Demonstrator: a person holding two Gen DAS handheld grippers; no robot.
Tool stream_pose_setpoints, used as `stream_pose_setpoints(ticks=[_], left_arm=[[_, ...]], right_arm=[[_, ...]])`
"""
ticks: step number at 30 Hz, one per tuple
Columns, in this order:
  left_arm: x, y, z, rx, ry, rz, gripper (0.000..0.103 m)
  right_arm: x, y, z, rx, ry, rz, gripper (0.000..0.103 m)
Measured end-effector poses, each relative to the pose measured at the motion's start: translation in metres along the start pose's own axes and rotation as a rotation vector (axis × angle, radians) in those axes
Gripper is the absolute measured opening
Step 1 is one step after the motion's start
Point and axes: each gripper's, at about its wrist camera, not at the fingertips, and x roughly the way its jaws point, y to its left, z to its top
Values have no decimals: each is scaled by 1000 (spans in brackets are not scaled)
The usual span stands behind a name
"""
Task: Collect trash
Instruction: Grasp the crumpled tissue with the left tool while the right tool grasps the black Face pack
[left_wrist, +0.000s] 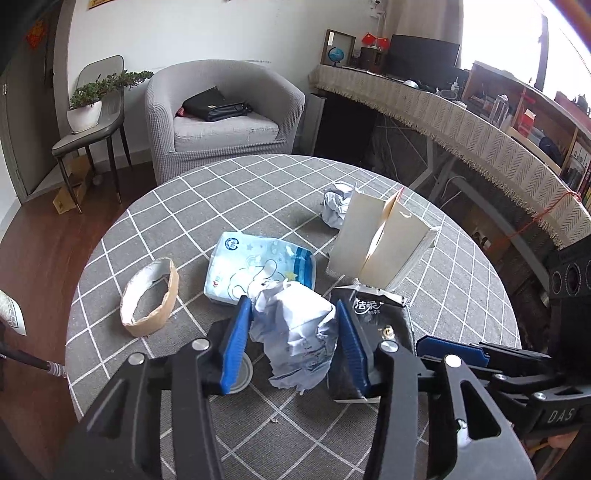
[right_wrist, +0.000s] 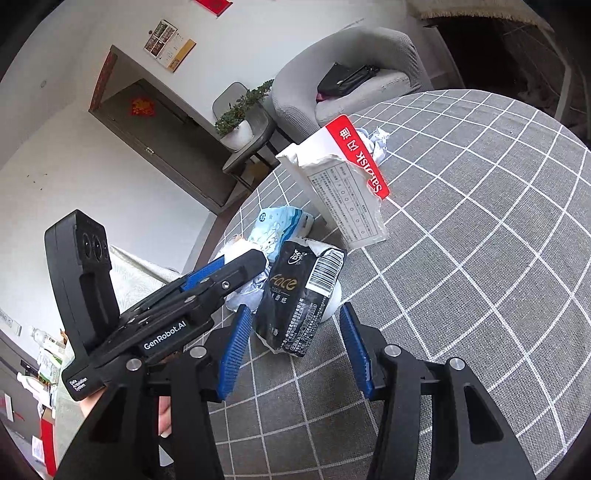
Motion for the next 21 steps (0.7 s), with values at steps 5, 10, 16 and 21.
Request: stream_pose_setpoints(ticks=[5,10,16,21], left_arm=[[-11,0,1,-3,-28,-25,47],[-22,4,0,-8,-50,-46,47],[-38,8,-8,23,-68,-33,48],[-48,12,-13,18,-60,-78,48]], right_arm=[[4,-2,2,25,7,33,51],[12,3,3,21,12,-5,50],[28,11,7,16,30,-26,36],[34,22,7,-13,22,-71,22]])
